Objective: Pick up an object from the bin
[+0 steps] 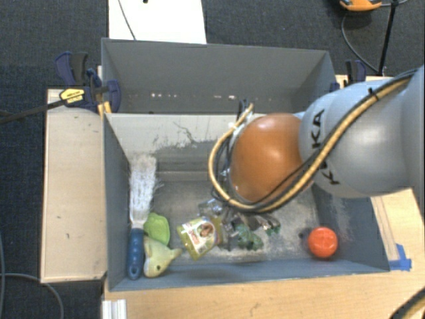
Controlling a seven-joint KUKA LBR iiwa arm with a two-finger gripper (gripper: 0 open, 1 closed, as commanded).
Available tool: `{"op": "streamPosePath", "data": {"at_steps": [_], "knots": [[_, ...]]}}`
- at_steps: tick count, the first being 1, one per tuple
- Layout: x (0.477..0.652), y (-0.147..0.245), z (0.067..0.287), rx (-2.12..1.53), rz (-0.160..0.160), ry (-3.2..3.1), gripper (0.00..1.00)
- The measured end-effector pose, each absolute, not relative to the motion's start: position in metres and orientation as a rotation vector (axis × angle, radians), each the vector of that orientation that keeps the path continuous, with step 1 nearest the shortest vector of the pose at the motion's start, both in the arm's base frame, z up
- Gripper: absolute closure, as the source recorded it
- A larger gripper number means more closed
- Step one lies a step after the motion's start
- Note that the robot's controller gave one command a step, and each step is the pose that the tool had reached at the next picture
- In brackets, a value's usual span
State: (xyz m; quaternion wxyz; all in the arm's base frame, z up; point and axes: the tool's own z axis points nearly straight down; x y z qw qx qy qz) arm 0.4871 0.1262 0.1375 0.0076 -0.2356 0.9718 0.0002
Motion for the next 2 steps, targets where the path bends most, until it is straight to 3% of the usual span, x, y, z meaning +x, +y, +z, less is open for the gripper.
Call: {"op": "streamPosePath", "data": {"at_steps": [1, 2], "knots": [[0.488, 0.117, 0.167, -0.757, 0.002, 3.057, 1.00], [0.495, 0.117, 0.238, -0.775, 0.001, 3.046, 1.00]]}}
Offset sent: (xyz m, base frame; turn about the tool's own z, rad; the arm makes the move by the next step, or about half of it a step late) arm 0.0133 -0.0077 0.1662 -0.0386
